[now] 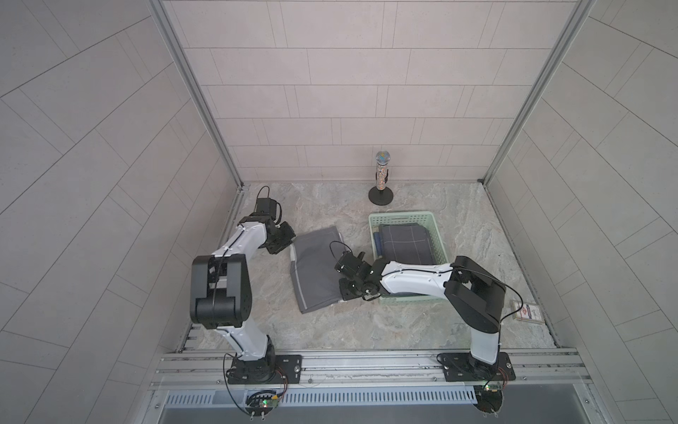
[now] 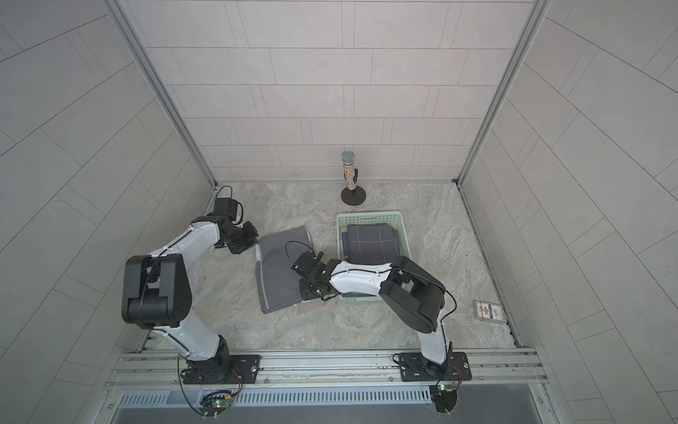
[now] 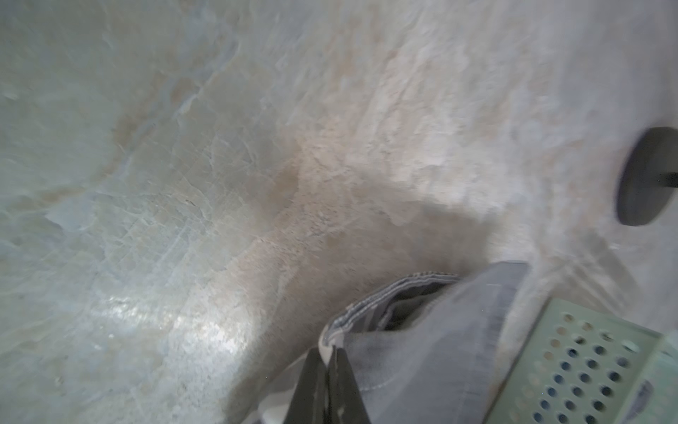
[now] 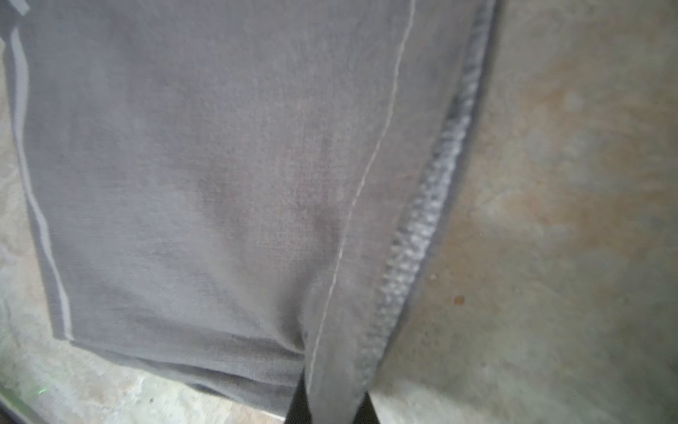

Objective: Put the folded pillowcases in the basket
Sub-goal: Pick up the pillowcase at the center of the board, then place the pillowcase in the basket.

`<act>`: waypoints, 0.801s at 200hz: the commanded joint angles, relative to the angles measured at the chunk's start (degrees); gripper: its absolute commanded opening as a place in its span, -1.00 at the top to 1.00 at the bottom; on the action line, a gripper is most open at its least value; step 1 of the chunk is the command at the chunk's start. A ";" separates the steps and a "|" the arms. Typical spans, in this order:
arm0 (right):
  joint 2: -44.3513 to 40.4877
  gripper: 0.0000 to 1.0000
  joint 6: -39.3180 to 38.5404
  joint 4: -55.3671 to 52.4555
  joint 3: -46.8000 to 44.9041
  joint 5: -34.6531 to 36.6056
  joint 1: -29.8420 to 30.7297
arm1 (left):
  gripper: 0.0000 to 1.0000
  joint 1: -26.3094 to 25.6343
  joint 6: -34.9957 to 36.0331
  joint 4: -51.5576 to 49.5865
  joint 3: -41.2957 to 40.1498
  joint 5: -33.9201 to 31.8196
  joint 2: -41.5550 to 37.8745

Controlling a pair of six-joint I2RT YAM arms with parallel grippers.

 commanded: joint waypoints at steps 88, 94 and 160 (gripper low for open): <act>-42.30 1.00 -2.25 -18.89 -8.96 15.04 -4.06 | 1.00 -20.58 -10.43 0.90 9.81 -4.14 -12.67; -44.19 1.00 -2.25 -19.64 -9.97 14.57 -5.84 | 1.00 -22.47 -10.98 1.84 11.17 -4.64 -11.28; -57.02 1.00 -7.52 -24.85 -19.27 3.56 -29.47 | 1.00 -36.24 -12.73 2.70 32.99 -7.81 11.74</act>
